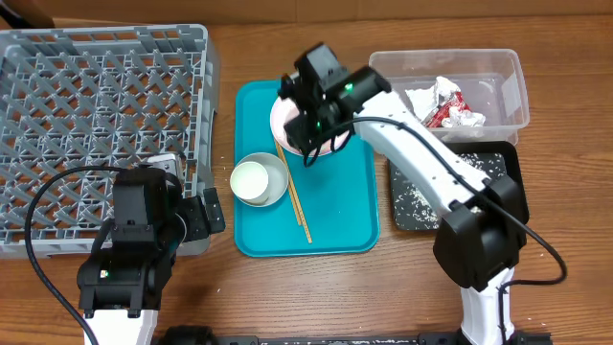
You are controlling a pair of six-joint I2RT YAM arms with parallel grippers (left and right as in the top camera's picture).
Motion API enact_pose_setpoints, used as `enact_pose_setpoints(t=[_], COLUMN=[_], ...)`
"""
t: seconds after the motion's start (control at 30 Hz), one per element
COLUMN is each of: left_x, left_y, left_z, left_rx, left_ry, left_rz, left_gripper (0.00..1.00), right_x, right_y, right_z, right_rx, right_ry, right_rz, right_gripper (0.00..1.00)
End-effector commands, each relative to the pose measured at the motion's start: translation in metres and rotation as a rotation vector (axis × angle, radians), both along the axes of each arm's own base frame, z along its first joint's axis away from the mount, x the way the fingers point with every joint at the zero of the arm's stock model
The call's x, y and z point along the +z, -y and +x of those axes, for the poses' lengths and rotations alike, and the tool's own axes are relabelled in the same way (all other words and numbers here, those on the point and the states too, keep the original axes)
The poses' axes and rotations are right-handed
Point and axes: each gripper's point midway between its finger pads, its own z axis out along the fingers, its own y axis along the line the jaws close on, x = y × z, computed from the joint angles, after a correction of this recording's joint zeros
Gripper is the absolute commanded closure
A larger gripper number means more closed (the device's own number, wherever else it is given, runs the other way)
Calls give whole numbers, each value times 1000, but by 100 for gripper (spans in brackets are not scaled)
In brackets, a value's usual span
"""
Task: Sort waste into correct bins and load items into the dishwasher
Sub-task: 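Set the emptied pink bowl back onto the teal tray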
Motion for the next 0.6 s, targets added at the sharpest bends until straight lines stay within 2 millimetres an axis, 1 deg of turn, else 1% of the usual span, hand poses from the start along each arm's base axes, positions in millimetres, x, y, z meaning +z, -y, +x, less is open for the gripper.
enact_pose_setpoints(t=[0.0, 0.03, 0.1, 0.2, 0.3, 0.33, 0.37, 0.43, 0.53, 0.57], left_x=[9, 9, 9, 9, 9, 9, 9, 9, 9, 9], left_y=[0, 0, 0, 0, 0, 0, 0, 0, 0, 0], left_z=[3, 3, 3, 3, 3, 3, 3, 3, 3, 3], left_rx=[-1, -1, -1, -1, -1, -1, -1, -1, -1, -1], left_ry=[24, 24, 25, 25, 24, 24, 25, 24, 24, 24], left_rz=[0, -1, -1, -1, -1, -1, -1, -1, -1, -1], left_gripper=[0, 0, 0, 0, 0, 0, 0, 0, 0, 0], right_x=[41, 39, 34, 26, 14, 9, -1, -16, -35, -42], right_y=[-12, -18, -22, -31, -43, -47, -52, -55, -63, -66], right_z=[-19, -31, -39, -47, -58, -62, -66, -68, -72, -71], right_rx=[2, -13, -47, -44, -13, -1, -6, -43, -47, -56], right_ry=[-53, -141, -204, -232, -243, -245, -250, -261, -277, -276], right_rz=[122, 161, 164, 151, 126, 118, 96, 61, 49, 45], right_gripper=[41, 42, 42, 43, 43, 43, 43, 43, 43, 46])
